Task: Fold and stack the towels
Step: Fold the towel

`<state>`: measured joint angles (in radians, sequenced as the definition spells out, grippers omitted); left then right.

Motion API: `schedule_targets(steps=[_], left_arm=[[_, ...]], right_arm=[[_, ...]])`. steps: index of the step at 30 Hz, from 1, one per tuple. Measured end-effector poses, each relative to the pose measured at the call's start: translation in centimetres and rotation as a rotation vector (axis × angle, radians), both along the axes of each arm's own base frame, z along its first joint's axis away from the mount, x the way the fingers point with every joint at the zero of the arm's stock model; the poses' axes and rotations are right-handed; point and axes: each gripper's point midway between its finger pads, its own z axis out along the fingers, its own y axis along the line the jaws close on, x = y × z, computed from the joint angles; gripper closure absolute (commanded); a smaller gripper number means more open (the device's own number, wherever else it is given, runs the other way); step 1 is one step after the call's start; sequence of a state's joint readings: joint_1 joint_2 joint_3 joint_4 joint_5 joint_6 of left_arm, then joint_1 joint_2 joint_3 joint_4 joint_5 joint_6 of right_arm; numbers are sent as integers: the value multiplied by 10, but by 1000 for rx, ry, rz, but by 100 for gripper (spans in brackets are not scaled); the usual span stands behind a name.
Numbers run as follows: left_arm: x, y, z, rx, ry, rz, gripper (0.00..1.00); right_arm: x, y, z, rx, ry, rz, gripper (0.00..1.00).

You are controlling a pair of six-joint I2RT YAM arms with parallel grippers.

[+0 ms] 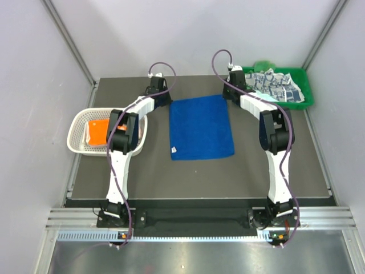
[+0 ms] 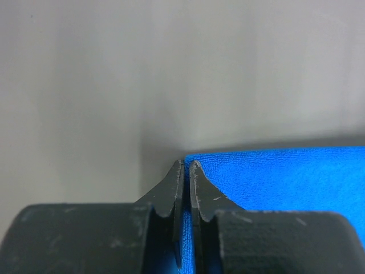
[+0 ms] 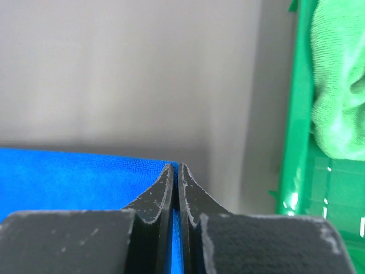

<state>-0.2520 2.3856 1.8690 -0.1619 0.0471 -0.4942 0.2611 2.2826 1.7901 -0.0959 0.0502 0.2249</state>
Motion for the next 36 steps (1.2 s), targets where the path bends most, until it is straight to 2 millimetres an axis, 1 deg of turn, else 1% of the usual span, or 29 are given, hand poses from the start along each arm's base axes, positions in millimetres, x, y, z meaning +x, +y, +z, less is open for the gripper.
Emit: schedule_targets(steps=[3,6,8,11,20,24,31,36], left_arm=[[1,-1,2,-12,-24,-6,100],[-5,-1,2,-21,-30,-14,100],[-9,-3,7,-34,-41,-26,100],[-15,-4,17,-53,-67,-36,100],[-48,-4,45,-125,-133,-56,100],[-61,-6,55,-156,-154,-72,100],[-98,-6,63,-190,-170,-100,100],[-128,-9,63,-207,-171,-117,100]], right_arm=[[-5,-1,12,8,-27,3,100],[-10,-1,25,19,-56,7,100],[-13,-1,33,25,-71,10,100],[-19,-3,38,33,-86,13,100],[-57,-10,28,48,-60,13,100],[-75,-13,29,66,-53,9,100],[-112,-19,33,111,-60,0,100],[-143,-23,26,142,-44,-6,100]])
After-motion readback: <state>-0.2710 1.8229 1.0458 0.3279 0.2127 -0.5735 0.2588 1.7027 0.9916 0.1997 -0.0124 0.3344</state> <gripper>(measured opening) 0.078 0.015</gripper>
